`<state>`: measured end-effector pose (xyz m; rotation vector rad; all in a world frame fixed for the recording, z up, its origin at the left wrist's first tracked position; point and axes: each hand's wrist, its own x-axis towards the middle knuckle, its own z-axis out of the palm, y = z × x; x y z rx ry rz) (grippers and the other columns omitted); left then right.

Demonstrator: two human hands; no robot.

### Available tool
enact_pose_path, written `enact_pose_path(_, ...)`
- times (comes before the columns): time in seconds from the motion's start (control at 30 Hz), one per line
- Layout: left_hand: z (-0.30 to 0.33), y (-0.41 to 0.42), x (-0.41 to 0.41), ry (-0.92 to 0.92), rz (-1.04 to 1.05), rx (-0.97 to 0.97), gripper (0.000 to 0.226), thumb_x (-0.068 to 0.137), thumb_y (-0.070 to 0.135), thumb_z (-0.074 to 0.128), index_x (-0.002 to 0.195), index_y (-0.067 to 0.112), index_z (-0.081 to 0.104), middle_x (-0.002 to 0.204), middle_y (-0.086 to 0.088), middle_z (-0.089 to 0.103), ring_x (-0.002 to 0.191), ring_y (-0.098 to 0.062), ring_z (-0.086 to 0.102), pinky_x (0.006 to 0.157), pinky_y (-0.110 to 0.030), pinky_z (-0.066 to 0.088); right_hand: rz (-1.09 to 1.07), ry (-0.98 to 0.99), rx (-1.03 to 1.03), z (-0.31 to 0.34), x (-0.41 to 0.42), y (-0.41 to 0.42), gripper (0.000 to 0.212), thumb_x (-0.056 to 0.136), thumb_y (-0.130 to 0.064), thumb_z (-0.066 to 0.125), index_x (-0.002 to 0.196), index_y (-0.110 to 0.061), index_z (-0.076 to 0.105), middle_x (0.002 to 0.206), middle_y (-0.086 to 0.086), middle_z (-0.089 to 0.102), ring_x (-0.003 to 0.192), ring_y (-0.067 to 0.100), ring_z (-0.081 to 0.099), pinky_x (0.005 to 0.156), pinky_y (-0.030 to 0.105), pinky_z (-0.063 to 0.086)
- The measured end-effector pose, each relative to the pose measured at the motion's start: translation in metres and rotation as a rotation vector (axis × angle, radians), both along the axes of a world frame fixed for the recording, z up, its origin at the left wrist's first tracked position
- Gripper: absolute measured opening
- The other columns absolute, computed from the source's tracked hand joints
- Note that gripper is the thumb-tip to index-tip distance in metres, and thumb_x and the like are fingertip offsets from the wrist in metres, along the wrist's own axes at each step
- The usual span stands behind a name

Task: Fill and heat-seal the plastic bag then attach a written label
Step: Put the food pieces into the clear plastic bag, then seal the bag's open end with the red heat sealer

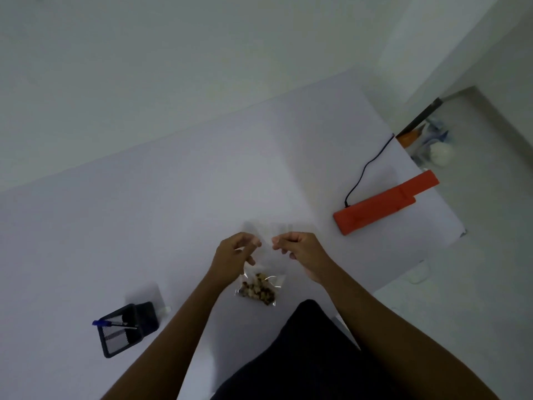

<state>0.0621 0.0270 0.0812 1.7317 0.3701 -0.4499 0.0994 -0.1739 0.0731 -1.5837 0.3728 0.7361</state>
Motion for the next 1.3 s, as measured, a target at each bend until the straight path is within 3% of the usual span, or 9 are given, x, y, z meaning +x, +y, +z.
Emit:
enact_pose_path(0.17,0.017,-0.015,0.008,-0.024,0.018,-0.042,0.03,0.1,0.028,0.052,0.089,0.01,0.074,0.087,-0.001,0.077,0.068,-0.016,0.067,0.053,-0.03,0.048,0.043,-0.024,-0.038,0.023,0.004,-0.024,0.013,0.085,-0.027,0.076,0.093,-0.016,0.079,0.09,0.001,0.078,0.071,-0.001,0.06,0.068,0.03,0.043)
enact_pose_path(0.33,0.03,-0.051,0.022,-0.048,0.064,-0.056,0.034,0.1,0.031,0.051,0.088,0.01,0.074,0.085,-0.002,0.077,0.072,-0.02,0.07,0.054,-0.025,0.05,0.079,-0.049,-0.02,0.042,0.019,-0.059,0.021,0.087,-0.033,0.075,0.097,-0.014,0.077,0.095,0.004,0.078,0.087,0.013,0.068,0.058,0.03,0.05)
enact_pose_path(0.43,0.036,-0.079,0.03,-0.032,0.058,-0.085,0.034,0.1,0.031,0.052,0.09,0.008,0.074,0.086,-0.003,0.078,0.074,-0.023,0.071,0.054,-0.023,0.049,0.078,-0.004,0.053,0.047,0.029,-0.089,0.031,0.089,-0.032,0.073,0.102,-0.004,0.073,0.097,0.01,0.077,0.098,0.021,0.073,0.066,0.041,0.06)
enact_pose_path(0.53,0.035,-0.112,0.035,-0.022,0.023,-0.075,0.035,0.1,0.033,0.052,0.086,0.01,0.075,0.086,-0.002,0.078,0.081,-0.025,0.073,0.063,-0.031,0.05,0.092,0.029,0.115,0.044,0.037,-0.126,0.032,0.092,-0.028,0.07,0.099,0.003,0.071,0.098,0.017,0.075,0.097,0.029,0.073,0.079,0.05,0.061)
enact_pose_path(0.77,0.034,-0.204,0.034,0.039,0.038,-0.081,0.036,0.099,0.029,0.051,0.088,0.006,0.077,0.089,-0.002,0.078,0.087,-0.021,0.071,0.07,-0.033,0.049,0.212,0.032,0.162,0.037,0.056,-0.22,0.018,0.092,-0.016,0.069,0.092,0.0,0.074,0.087,0.015,0.075,0.084,0.026,0.073,0.085,0.048,0.059)
enact_pose_path(0.9,0.029,-0.253,0.032,0.054,0.065,-0.086,0.035,0.101,0.027,0.05,0.09,0.006,0.076,0.09,-0.004,0.078,0.088,-0.021,0.072,0.072,-0.035,0.05,0.263,0.035,0.147,0.029,0.068,-0.268,0.028,0.089,-0.019,0.073,0.102,0.006,0.072,0.097,0.021,0.075,0.09,0.031,0.073,0.085,0.044,0.06)
enact_pose_path(1.1,0.019,-0.311,0.04,0.001,0.126,-0.077,0.032,0.101,0.025,0.049,0.096,0.012,0.078,0.091,-0.003,0.078,0.087,-0.021,0.072,0.073,-0.033,0.055,0.242,0.01,0.144,0.019,0.087,-0.319,0.025,0.087,-0.013,0.074,0.102,0.007,0.072,0.096,0.017,0.077,0.088,0.027,0.074,0.079,0.033,0.06)
enact_pose_path(1.17,0.017,-0.323,0.046,-0.006,0.145,-0.084,0.03,0.1,0.025,0.051,0.098,0.011,0.078,0.091,-0.003,0.078,0.085,-0.02,0.072,0.071,-0.028,0.057,0.227,-0.01,0.143,0.017,0.094,-0.33,0.022,0.086,-0.011,0.075,0.101,0.004,0.073,0.096,0.014,0.077,0.089,0.026,0.074,0.08,0.033,0.06)
enact_pose_path(1.3,0.007,-0.338,0.058,0.005,0.192,-0.07,0.033,0.098,0.031,0.054,0.096,0.006,0.076,0.091,-0.009,0.077,0.084,-0.029,0.071,0.068,-0.032,0.056,0.206,-0.008,0.118,0.008,0.108,-0.343,0.022,0.086,-0.014,0.076,0.102,0.0,0.074,0.096,0.014,0.077,0.09,0.028,0.074,0.082,0.034,0.06)
